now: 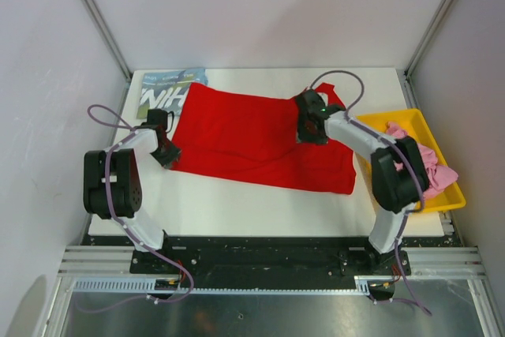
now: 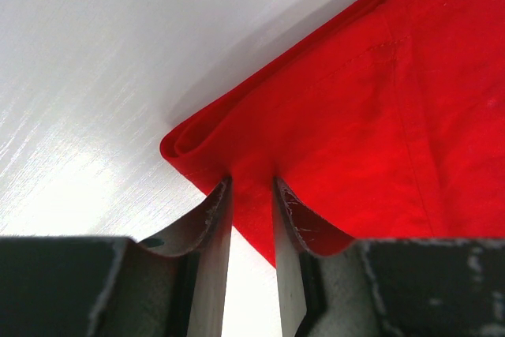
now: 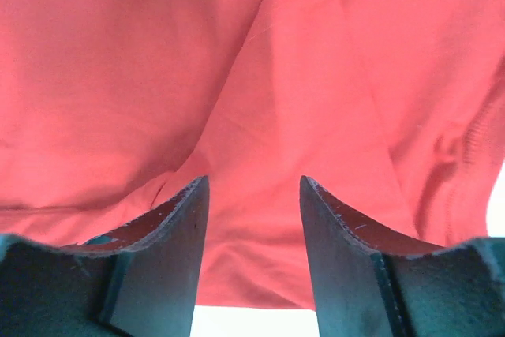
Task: Fold and stack the t-shirts
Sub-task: Fold the flattened tshirt in 1/3 of the way
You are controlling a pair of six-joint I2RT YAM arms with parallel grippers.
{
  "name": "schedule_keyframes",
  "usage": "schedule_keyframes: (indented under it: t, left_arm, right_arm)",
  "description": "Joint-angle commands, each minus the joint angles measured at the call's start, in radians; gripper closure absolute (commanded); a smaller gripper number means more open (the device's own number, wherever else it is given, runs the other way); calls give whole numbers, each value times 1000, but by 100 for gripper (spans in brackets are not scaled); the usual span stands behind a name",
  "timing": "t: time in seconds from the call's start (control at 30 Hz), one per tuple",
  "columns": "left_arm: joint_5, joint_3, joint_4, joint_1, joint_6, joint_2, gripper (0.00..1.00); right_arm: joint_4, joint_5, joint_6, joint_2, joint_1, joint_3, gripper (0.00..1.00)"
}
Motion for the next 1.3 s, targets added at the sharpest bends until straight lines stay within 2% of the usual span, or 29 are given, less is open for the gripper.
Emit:
schedule_keyframes:
  t: [0.0, 0.27, 0.43, 0.8, 1.17, 1.27]
  left_arm:
    - [14, -4, 15, -6, -9, 5, 69]
    - [17, -8, 15, -5, -9, 2, 69]
    - [15, -10, 16, -5, -10, 4, 69]
    - [14, -12, 19, -6, -12, 12, 69]
    - [12, -11, 18, -5, -12, 20, 69]
    - [12, -12, 19, -5, -12, 21, 69]
  right_arm:
    - [-18, 16, 26, -211, -48, -45, 45]
    - [-24, -88, 84, -557, -161, -426, 49]
    - [-25, -156, 89, -704, -240, -572, 50]
    - [17, -231, 104, -698, -289, -667, 53]
    - [42, -204, 112, -645, -301, -682, 64]
    - [50, -202, 112, -635, -304, -681, 70]
